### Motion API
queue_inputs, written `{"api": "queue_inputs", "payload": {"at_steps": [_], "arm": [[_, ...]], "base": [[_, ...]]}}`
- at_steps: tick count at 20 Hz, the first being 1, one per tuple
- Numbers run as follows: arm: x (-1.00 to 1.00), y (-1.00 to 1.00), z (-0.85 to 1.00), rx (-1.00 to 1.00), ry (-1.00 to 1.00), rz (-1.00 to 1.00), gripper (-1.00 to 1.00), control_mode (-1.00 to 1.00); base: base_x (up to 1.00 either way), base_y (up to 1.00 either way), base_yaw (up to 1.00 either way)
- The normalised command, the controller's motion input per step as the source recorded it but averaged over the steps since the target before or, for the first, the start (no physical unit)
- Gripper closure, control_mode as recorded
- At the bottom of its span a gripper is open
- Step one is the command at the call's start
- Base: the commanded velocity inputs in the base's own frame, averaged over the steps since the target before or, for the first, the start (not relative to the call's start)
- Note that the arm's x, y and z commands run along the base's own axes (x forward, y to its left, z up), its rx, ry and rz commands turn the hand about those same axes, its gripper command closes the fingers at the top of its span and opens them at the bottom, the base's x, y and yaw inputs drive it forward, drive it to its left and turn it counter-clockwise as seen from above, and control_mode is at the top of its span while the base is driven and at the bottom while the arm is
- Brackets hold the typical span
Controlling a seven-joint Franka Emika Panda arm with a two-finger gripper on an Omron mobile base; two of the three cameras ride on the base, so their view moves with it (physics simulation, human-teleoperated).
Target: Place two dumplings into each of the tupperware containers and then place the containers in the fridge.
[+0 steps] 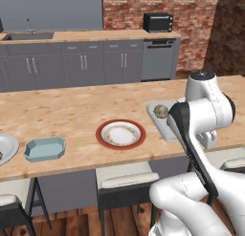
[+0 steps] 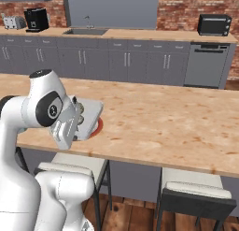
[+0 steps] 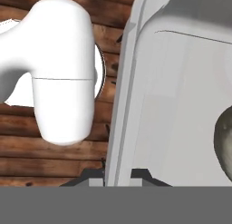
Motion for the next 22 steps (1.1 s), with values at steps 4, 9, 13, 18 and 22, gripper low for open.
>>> {"api": "queue_inputs", "payload": {"at_steps": [4, 9, 13, 18, 22], "arm": [[0.00, 0.00, 0.00, 0.00, 0.00, 0.00, 1.00, 1.00], [0.00, 0.00, 0.00, 0.00, 0.00, 0.00, 1.00, 1.00], [0.00, 0.00, 0.00, 0.00, 0.00, 0.00, 1.00, 1.00], [0.00, 0.00, 0.00, 0.00, 0.00, 0.00, 1.00, 1.00], [0.00, 0.00, 0.00, 0.00, 0.00, 0.00, 1.00, 1.00]], "base": [[-0.24, 0.00, 0.00], [-1.00, 0.09, 0.00], [-0.29, 0.33, 0.45], [-0.06, 0.06, 1.00], [-0.04, 0.00, 1.00]]}}
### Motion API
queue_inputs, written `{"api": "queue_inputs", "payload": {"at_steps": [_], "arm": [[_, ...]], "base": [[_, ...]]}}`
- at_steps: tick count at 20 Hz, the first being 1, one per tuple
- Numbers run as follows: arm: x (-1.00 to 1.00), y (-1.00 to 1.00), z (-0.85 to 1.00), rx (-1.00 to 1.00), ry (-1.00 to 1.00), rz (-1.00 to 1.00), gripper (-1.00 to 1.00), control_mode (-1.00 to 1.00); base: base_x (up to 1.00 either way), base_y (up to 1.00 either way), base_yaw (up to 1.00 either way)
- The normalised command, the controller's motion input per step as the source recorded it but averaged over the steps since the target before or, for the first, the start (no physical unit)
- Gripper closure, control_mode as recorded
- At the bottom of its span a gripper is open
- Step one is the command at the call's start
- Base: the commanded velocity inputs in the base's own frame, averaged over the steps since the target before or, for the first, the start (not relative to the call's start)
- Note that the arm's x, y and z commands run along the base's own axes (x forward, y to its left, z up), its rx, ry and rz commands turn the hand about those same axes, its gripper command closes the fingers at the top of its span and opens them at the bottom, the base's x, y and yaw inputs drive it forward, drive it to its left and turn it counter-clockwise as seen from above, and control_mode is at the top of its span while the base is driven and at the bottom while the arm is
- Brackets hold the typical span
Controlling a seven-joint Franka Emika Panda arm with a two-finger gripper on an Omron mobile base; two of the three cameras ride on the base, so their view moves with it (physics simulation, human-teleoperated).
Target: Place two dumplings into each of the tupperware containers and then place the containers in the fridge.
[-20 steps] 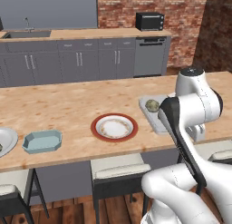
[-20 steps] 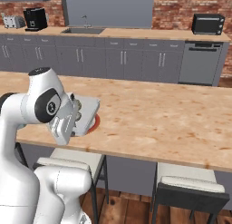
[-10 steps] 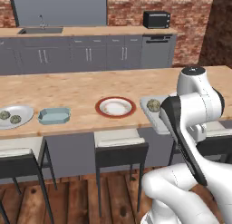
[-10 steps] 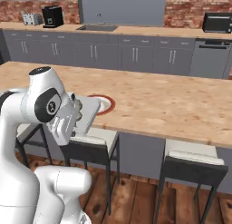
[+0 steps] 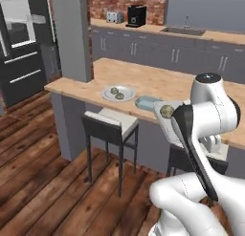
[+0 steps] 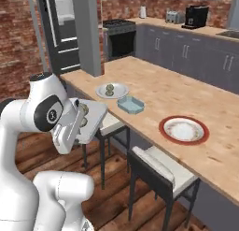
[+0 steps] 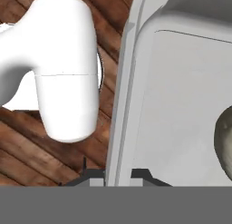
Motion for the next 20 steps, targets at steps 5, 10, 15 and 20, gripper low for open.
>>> {"api": "queue_inputs", "payload": {"at_steps": [5, 10, 15, 20], "arm": [[0.00, 0.00, 0.00, 0.00, 0.00, 0.00, 1.00, 1.00], [0.00, 0.00, 0.00, 0.00, 0.00, 0.00, 1.00, 1.00], [0.00, 0.00, 0.00, 0.00, 0.00, 0.00, 1.00, 1.00], [0.00, 0.00, 0.00, 0.00, 0.00, 0.00, 1.00, 1.00]], "base": [[0.33, 0.24, 0.85], [1.00, 0.99, 0.05], [1.00, 0.99, 0.00], [1.00, 0.79, 0.00]]}}
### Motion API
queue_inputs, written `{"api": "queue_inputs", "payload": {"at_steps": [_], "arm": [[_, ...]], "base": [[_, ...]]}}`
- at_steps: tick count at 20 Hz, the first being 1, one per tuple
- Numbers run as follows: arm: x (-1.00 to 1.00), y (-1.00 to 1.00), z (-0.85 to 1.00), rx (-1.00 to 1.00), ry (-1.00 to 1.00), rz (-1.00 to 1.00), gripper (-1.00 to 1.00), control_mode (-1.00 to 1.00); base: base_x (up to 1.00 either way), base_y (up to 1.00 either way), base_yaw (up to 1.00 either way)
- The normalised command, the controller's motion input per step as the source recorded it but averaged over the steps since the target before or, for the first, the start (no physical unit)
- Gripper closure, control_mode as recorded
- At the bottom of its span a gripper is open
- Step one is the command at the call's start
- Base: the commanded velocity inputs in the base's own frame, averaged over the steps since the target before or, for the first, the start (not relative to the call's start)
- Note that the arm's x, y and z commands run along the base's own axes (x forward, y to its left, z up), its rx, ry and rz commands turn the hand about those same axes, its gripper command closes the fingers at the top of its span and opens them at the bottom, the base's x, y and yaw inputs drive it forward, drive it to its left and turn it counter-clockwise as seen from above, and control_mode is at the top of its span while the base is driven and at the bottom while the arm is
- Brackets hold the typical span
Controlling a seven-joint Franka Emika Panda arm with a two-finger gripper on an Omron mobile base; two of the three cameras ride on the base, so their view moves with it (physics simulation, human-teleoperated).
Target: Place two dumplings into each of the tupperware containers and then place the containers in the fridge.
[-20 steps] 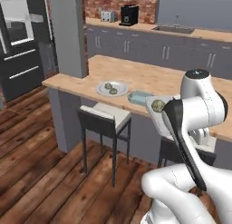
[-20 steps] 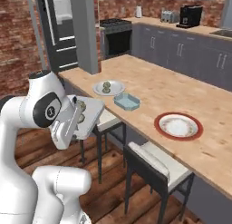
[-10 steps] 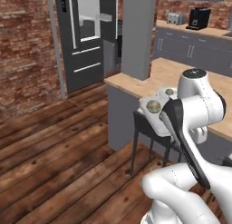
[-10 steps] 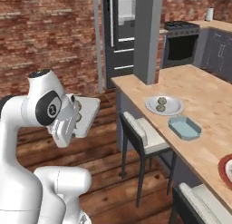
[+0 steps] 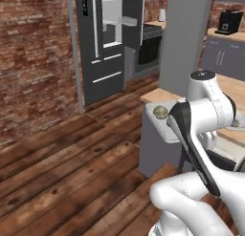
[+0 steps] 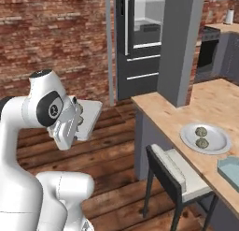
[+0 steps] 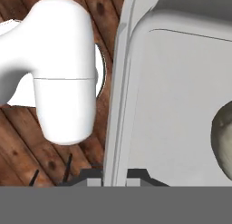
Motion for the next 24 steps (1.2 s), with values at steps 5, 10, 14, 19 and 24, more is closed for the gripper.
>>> {"api": "queue_inputs", "payload": {"at_steps": [5, 10, 14, 19, 24], "arm": [[0.00, 0.00, 0.00, 0.00, 0.00, 0.00, 1.00, 1.00], [0.00, 0.00, 0.00, 0.00, 0.00, 0.00, 1.00, 1.00], [0.00, 0.00, 0.00, 0.00, 0.00, 0.00, 1.00, 1.00], [0.00, 0.00, 0.00, 0.00, 0.00, 0.00, 1.00, 1.00], [0.00, 0.00, 0.00, 0.00, 0.00, 0.00, 1.00, 1.00]], "base": [[1.00, 0.65, -0.10], [1.00, 0.75, -0.36], [0.96, 0.92, -0.58], [0.89, 0.93, -0.61], [0.80, 0.90, -0.64]]}}
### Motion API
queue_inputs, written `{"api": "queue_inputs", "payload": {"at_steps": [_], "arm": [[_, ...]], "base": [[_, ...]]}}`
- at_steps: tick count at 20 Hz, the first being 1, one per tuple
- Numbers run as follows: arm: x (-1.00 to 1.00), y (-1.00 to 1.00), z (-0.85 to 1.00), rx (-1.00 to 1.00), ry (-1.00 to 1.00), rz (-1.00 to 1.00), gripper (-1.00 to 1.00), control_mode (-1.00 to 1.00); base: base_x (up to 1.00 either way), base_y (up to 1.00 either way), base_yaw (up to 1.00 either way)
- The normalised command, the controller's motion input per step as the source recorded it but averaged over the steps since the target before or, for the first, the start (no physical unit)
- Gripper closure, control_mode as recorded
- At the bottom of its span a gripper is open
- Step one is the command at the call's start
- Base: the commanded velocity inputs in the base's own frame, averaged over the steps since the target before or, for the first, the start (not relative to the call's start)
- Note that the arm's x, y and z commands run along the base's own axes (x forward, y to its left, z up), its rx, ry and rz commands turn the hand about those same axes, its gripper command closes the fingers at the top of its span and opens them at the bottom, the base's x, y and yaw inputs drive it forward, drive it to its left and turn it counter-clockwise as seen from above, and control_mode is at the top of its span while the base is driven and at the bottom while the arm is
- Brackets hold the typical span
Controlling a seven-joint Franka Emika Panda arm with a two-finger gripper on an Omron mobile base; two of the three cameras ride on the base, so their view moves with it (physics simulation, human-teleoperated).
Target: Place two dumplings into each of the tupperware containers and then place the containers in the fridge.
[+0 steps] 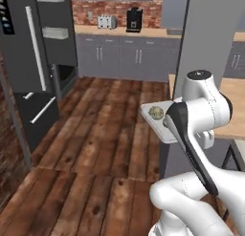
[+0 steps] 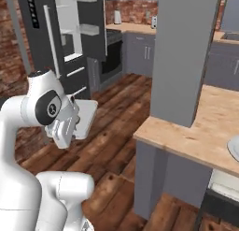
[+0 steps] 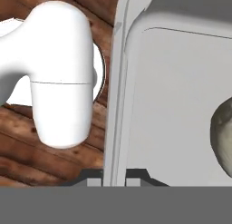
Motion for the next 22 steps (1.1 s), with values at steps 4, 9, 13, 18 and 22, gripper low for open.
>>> {"api": "queue_inputs", "payload": {"at_steps": [4, 9, 13, 18, 22], "arm": [[0.00, 0.00, 0.00, 0.00, 0.00, 0.00, 1.00, 1.00], [0.00, 0.00, 0.00, 0.00, 0.00, 0.00, 1.00, 1.00], [0.00, 0.00, 0.00, 0.00, 0.00, 0.00, 1.00, 1.00], [0.00, 0.00, 0.00, 0.00, 0.00, 0.00, 1.00, 1.00], [0.00, 0.00, 0.00, 0.00, 0.00, 0.00, 1.00, 1.00]], "base": [[0.88, 0.93, -0.62], [1.00, 0.92, -0.53], [1.00, 0.31, -0.36], [1.00, 0.06, -0.33], [1.00, 0.62, -0.21]]}}
